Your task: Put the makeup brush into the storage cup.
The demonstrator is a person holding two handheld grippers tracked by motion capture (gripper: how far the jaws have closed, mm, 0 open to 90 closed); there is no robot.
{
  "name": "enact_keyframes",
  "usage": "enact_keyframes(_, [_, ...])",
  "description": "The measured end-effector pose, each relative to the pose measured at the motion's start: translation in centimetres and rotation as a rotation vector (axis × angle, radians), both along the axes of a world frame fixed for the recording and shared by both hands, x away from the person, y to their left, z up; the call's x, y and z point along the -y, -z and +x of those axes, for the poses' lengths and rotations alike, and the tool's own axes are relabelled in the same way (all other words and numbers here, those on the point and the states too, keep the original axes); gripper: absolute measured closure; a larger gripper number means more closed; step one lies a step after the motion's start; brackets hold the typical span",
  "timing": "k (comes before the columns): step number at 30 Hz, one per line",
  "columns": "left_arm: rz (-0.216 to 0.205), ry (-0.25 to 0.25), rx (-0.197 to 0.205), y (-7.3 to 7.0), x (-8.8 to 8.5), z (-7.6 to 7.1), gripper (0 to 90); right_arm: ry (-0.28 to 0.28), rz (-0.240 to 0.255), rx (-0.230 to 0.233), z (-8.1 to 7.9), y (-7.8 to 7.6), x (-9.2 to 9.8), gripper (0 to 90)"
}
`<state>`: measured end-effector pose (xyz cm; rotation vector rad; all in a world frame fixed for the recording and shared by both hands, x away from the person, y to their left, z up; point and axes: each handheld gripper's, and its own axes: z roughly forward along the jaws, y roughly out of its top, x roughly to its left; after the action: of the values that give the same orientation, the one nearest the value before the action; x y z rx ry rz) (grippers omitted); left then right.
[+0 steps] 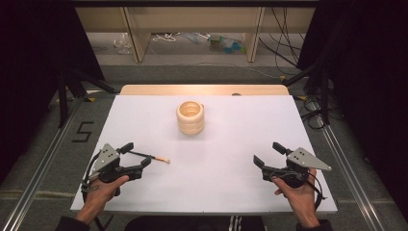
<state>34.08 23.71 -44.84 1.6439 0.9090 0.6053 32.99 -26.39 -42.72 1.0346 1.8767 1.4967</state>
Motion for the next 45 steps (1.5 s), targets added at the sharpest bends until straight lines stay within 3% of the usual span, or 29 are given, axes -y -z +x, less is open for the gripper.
enact_keyframes(20, [-0.001, -0.003, 0.000, -0.1, 0.2, 0.4, 15.6, -0.007, 0.008, 0.002, 0.1, 0.1, 0.0, 15.5])
enact_keyframes(25, [0.010, 0.029, -0.012, -0.3, 0.5, 0.8, 15.6, -0.004, -0.001, 0.002, 0.2, 0.1, 0.1, 15.5])
enact_keyframes(32, [0.044, 0.071, -0.030, -0.9, 1.4, 1.5, 15.5, -0.006, 0.013, -0.004, 0.2, 0.2, 0.1, 15.5])
enact_keyframes(34, [0.063, 0.081, -0.033, -1.1, 1.6, 1.9, 15.6, -0.003, -0.003, -0.011, 0.2, 0.2, 0.2, 15.5])
enact_keyframes(39, [0.074, 0.097, -0.065, -1.6, 1.8, 2.9, 15.6, 0.002, 0.003, 0.002, 0.3, 0.3, 0.2, 15.6])
enact_keyframes(45, [0.121, 0.131, -0.099, -2.3, 1.8, 4.1, 15.8, 0.000, 0.001, -0.014, 0.4, 0.4, 0.5, 15.6])
